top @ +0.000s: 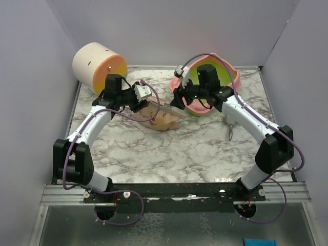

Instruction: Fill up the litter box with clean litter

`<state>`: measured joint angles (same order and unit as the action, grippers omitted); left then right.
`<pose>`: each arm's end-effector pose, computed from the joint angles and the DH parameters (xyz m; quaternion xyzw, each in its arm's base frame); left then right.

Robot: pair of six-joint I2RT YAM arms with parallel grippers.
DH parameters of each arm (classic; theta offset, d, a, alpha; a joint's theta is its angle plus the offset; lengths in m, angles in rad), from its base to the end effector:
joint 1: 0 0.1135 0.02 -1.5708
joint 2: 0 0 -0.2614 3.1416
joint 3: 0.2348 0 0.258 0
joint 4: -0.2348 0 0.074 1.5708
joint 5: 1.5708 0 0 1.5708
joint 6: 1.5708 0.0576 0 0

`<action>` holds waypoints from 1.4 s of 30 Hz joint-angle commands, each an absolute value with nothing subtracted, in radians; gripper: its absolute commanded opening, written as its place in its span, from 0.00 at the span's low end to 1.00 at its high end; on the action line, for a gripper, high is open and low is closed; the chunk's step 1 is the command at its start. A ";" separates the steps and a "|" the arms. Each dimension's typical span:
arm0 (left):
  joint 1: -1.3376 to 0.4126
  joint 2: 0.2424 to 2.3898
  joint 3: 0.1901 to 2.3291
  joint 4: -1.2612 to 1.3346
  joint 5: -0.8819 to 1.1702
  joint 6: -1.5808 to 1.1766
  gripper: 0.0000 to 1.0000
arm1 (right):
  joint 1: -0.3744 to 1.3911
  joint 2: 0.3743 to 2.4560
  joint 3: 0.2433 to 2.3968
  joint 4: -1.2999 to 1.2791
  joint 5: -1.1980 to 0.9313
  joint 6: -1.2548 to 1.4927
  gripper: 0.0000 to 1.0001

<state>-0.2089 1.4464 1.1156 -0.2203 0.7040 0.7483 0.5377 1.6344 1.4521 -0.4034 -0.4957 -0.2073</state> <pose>0.3296 -0.1080 0.2864 0.5267 0.6497 -0.1680 0.5217 0.3279 0.2274 0.3190 -0.4189 0.7534 0.2886 0.4166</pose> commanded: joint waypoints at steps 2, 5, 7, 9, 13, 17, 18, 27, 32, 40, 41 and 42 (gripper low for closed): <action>-0.189 1.542 1.190 -0.375 0.867 0.870 0.55 | 0.546 1.641 1.479 -0.426 -0.580 -0.236 0.64; -0.189 1.560 1.194 -0.421 0.876 0.910 0.49 | 0.546 1.652 1.486 -0.434 -0.586 -0.245 0.65; -0.188 1.557 1.182 -0.417 0.862 0.922 0.42 | 0.546 1.660 1.480 -0.419 -0.572 -0.243 0.66; -0.189 1.547 1.167 -0.395 0.852 0.916 0.31 | 0.546 1.674 1.479 -0.402 -0.570 -0.238 0.63; -0.191 1.512 1.133 -0.317 0.843 0.881 0.16 | 0.546 1.714 1.491 -0.387 -0.564 -0.233 0.60; -0.203 1.489 1.116 -0.263 0.829 0.845 0.00 | 0.552 1.762 1.504 -0.375 -0.545 -0.235 0.57; -0.205 1.487 1.113 -0.251 0.818 0.836 0.00 | 0.555 1.771 1.509 -0.379 -0.554 -0.239 0.57; -0.225 1.472 1.070 -0.194 0.763 0.805 0.00 | 0.577 1.763 1.477 -0.350 -0.601 -0.229 0.56; -0.232 1.462 1.053 -0.164 0.759 0.788 0.00 | 0.592 1.730 1.444 -0.340 -0.590 -0.224 0.57; -0.233 1.444 1.052 -0.150 0.770 0.772 0.00 | 0.625 1.741 1.416 -0.319 -0.498 -0.226 0.54; -0.233 1.444 1.053 -0.150 0.770 0.770 0.00 | 0.628 1.747 1.418 -0.316 -0.480 -0.220 0.48; -0.233 1.442 1.053 -0.150 0.769 0.770 0.00 | 0.630 1.753 1.418 -0.310 -0.467 -0.213 0.37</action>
